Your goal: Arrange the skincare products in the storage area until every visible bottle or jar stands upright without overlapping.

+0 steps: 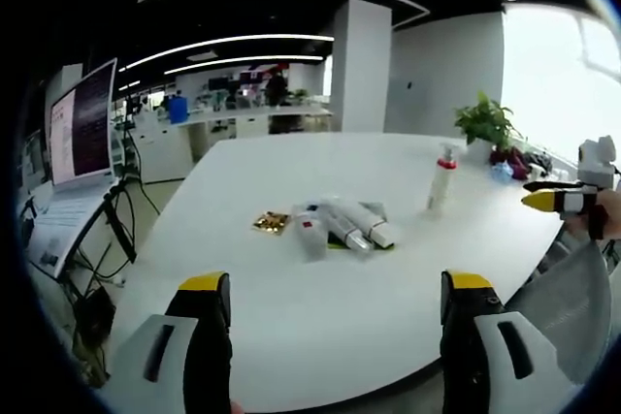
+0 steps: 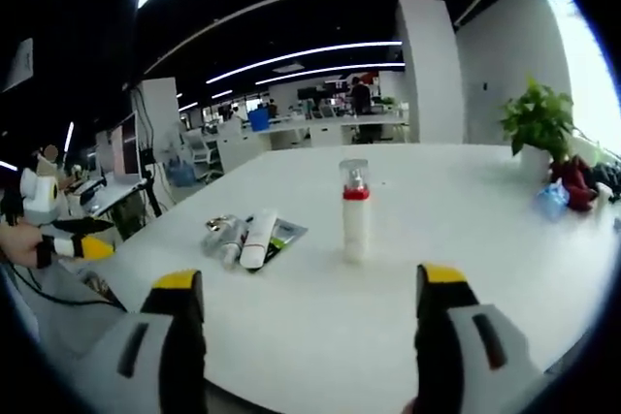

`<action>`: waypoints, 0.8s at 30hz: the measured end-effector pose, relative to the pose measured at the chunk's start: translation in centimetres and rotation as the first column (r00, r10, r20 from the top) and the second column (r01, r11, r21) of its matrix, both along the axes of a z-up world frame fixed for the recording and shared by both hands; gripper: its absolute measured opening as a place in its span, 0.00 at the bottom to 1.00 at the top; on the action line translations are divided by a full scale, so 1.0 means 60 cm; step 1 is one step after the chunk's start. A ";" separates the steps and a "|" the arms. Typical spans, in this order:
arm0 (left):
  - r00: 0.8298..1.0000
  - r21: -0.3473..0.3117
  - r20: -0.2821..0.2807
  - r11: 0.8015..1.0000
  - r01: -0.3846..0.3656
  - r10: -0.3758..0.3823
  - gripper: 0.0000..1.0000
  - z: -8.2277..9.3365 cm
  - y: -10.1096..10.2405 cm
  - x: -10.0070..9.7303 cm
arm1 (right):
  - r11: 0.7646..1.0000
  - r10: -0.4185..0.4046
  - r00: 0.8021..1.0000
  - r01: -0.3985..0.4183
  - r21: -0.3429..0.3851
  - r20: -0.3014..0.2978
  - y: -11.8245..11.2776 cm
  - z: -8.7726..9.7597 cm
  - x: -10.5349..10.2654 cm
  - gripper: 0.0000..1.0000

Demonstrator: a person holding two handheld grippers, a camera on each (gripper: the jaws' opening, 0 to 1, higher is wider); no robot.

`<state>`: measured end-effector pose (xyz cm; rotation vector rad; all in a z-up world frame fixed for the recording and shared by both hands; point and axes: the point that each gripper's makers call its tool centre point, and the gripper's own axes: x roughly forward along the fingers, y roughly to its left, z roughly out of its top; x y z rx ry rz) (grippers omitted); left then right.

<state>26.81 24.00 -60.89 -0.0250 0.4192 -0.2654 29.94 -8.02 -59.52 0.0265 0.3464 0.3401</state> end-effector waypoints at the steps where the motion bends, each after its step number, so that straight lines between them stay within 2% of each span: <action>1: 1.000 0.001 0.000 1.000 0.000 0.000 0.88 0.000 0.000 0.000 | 1.000 -0.005 1.000 0.005 0.005 0.001 -0.003 0.001 -0.001 0.91; 10: 1.000 0.005 0.002 1.000 0.004 -0.004 0.87 0.000 -0.003 0.000 | 0.999 -0.038 0.999 0.038 0.022 -0.001 -0.015 -0.009 0.000 0.90; 15: 1.000 0.039 0.012 0.999 0.005 -0.005 0.85 -0.001 0.001 0.001 | 0.998 -0.060 0.998 0.059 0.030 0.010 -0.022 -0.007 0.001 0.90; 24: 1.000 0.026 0.004 1.000 0.008 -0.009 0.86 -0.002 -0.002 0.000 | 0.998 -0.065 0.998 0.065 0.026 0.007 -0.023 -0.009 0.002 0.90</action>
